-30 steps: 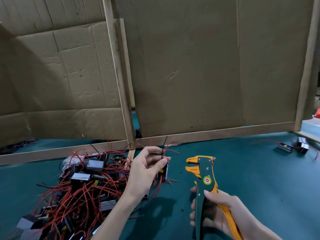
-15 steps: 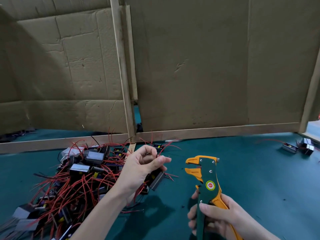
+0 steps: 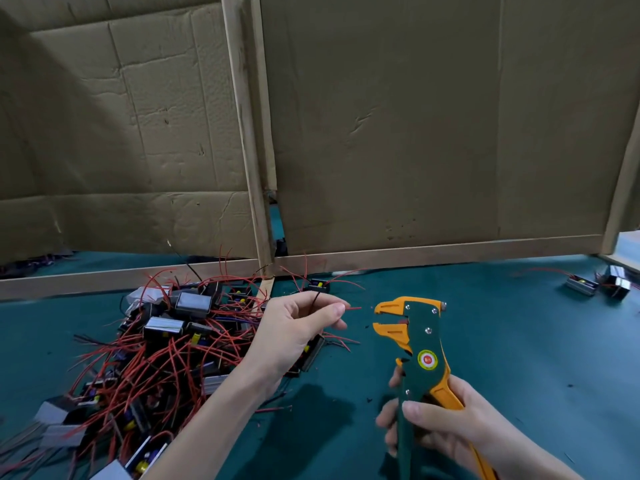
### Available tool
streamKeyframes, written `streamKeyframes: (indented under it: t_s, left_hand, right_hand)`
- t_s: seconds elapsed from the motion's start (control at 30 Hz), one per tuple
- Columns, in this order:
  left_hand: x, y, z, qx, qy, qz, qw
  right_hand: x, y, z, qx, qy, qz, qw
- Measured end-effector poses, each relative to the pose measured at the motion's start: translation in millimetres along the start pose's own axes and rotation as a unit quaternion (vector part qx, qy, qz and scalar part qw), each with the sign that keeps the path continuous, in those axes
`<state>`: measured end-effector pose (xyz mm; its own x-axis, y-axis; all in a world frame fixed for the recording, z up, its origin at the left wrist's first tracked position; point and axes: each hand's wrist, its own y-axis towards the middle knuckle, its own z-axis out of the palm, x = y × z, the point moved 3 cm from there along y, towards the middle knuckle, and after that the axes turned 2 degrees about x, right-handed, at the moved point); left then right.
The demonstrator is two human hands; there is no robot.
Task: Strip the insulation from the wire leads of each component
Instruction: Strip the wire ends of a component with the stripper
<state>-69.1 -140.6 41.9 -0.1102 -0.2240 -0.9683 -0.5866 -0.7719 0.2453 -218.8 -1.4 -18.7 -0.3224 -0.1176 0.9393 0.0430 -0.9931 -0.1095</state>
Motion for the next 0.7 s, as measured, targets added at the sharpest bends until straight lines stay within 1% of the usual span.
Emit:
streamKeyframes:
  t_s: [0.2, 0.47, 0.63, 0.7]
  left_hand:
    - [1, -4, 7, 0.007, -0.013, -0.022, 1.000]
    - [3, -5, 11, 0.018, -0.027, -0.031, 0.999]
    - [2, -8, 17, 0.066, -0.032, -0.040, 0.997]
    - [2, -9, 18, 0.072, -0.029, -0.036, 0.996]
  right_hand:
    - [2, -3, 3, 0.036, -0.001, -0.015, 0.999]
    - [2, -5, 3, 0.029, -0.003, -0.011, 1.000]
    - [3, -8, 6, 0.032, -0.006, -0.003, 0.999]
    - [3, -8, 6, 0.032, -0.009, -0.004, 0.999]
